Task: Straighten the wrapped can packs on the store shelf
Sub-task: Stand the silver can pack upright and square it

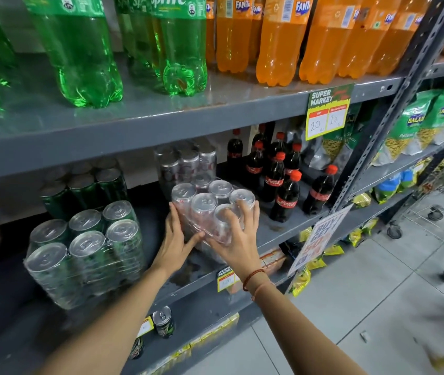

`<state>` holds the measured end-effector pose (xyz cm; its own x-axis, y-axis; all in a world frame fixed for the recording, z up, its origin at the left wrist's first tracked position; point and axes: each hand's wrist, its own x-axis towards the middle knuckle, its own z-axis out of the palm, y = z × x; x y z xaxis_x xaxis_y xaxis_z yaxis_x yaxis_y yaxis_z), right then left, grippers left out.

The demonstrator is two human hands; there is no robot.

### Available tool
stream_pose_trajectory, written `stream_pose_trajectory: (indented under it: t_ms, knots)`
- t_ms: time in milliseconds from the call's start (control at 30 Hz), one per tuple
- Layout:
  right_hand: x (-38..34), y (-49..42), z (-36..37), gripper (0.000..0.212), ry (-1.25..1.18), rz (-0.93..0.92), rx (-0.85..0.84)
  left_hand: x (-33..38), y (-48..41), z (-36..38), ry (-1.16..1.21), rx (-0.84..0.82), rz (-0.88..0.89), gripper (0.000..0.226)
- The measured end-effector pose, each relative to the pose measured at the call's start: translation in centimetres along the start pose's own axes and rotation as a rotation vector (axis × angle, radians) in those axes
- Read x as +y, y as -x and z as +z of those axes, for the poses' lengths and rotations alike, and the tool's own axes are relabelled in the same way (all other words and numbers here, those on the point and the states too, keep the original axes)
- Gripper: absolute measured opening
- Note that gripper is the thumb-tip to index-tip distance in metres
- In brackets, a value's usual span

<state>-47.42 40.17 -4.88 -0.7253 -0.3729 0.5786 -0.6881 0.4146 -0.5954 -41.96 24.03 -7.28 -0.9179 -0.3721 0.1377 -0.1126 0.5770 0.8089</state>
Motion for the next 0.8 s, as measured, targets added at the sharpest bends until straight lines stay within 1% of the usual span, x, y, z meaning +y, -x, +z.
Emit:
stream_pose_trajectory:
  t_ms: [100, 167, 233, 300, 333, 400, 467, 500, 567, 633, 667, 700, 733, 800]
  knots:
    - [0.3, -0.3, -0.2, 0.055, 0.063, 0.011, 0.013, 0.7, -0.3, -0.7, -0.022, -0.037, -0.026, 0.107]
    - [0.4, -0.5, -0.9, 0.063, 0.028, 0.057, 0.038, 1.3, -0.1, -1.0, 0.022, 0.010, -0.078, 0.102]
    - [0.6, -1.4, -2.0, 0.060, -0.104, 0.135, 0.050, 2.4, 0.9, -0.7, 0.123, 0.131, -0.158, 0.088]
    - [1.0, -3.4, -3.2, 0.057, -0.289, 0.256, -0.011, 4.4, 2.8, 0.6, 0.184, 0.227, -0.178, 0.079]
    - [1.4, -4.6, -3.8, 0.054, -0.369, 0.328, -0.081, 5.6, 3.6, 1.4, 0.202, 0.244, -0.149, 0.082]
    - [2.3, -6.8, -4.6, 0.049, -0.469, 0.440, -0.265, 8.2, 4.6, 3.1, 0.233, 0.241, -0.084, 0.098]
    - [3.2, -7.9, -4.9, 0.045, -0.511, 0.501, -0.396, 10.4, 4.1, 4.3, 0.246, 0.199, -0.115, 0.118]
    - [3.4, -8.1, -5.0, 0.044, -0.513, 0.518, -0.419, 11.3, 3.6, 4.7, 0.256, 0.180, -0.162, 0.124]
    - [3.6, -7.9, -4.9, 0.044, -0.516, 0.540, -0.410, 12.2, 2.5, 5.1, 0.288, 0.204, -0.237, 0.126]
    - [3.7, -7.3, -4.8, 0.041, -0.529, 0.544, -0.369, 11.7, 1.5, 5.1, 0.272, 0.269, -0.239, 0.120]
    - [3.7, -6.8, -4.8, 0.036, -0.524, 0.538, -0.340, 11.0, 1.0, 4.7, 0.244, 0.278, -0.219, 0.116]
    - [3.5, -6.2, -4.8, 0.031, -0.517, 0.531, -0.305, 10.2, 0.5, 4.0, 0.218, 0.258, -0.189, 0.113]
    - [3.3, -5.6, -4.8, 0.030, -0.508, 0.525, -0.269, 9.3, -0.1, 3.1, 0.204, 0.212, -0.155, 0.112]
    - [2.4, -3.9, -4.4, 0.043, -0.485, 0.521, -0.182, 7.7, -1.5, 0.8, 0.176, 0.066, -0.090, 0.111]
